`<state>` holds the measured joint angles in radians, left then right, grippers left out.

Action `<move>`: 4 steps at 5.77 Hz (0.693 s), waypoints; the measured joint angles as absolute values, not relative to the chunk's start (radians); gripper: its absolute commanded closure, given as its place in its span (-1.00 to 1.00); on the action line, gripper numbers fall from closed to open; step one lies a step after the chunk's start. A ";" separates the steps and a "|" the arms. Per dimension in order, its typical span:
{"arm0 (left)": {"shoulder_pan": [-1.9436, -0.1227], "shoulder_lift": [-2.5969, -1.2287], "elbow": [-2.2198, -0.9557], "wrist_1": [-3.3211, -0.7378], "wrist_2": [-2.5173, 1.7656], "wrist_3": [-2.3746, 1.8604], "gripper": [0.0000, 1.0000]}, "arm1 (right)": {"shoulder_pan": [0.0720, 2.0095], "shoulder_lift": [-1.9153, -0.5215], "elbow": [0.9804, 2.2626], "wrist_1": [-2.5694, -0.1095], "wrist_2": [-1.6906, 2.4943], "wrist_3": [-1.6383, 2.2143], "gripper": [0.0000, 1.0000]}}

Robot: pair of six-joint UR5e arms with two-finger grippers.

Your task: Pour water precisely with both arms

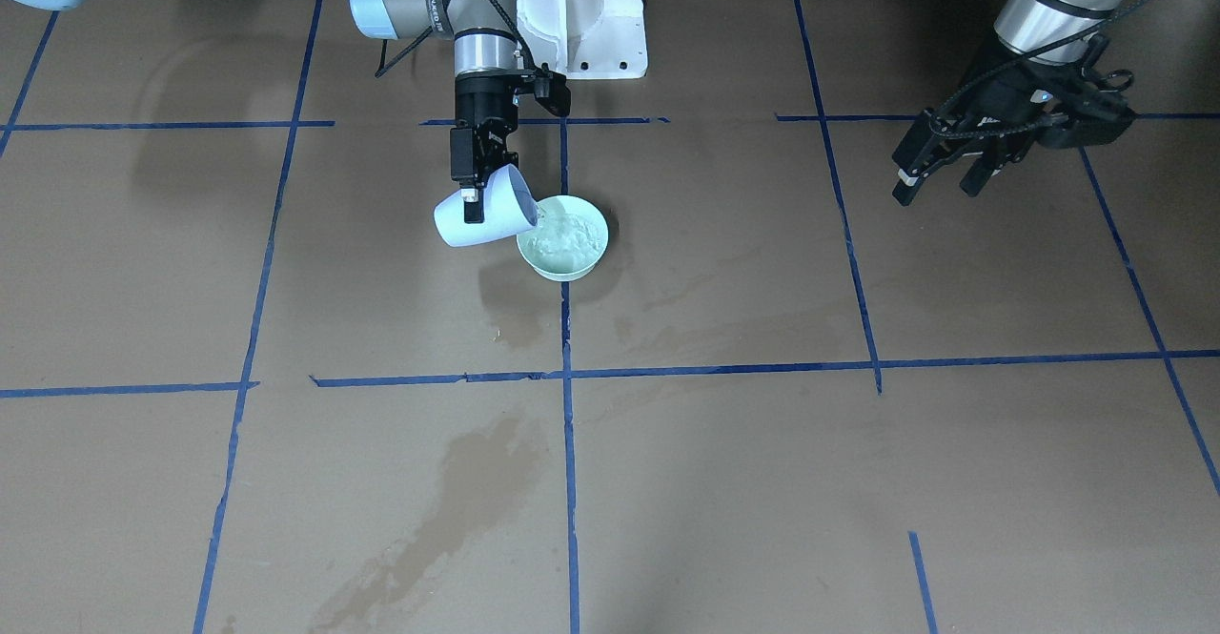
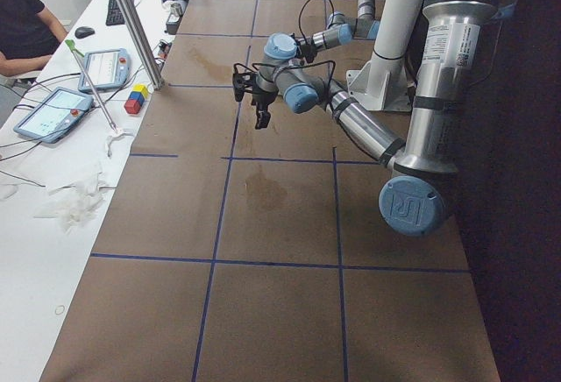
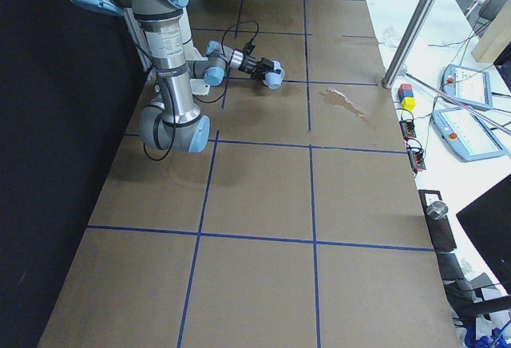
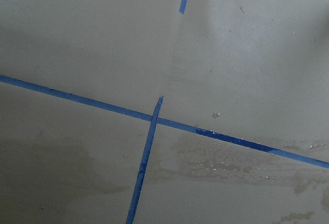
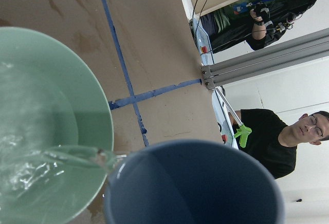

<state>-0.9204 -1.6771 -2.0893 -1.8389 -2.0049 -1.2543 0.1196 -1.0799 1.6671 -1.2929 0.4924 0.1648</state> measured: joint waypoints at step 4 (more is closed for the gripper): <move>-0.920 -1.677 -2.089 -1.838 -2.005 -1.254 -1.00 | 0.119 -1.078 1.666 -1.294 0.490 0.142 0.83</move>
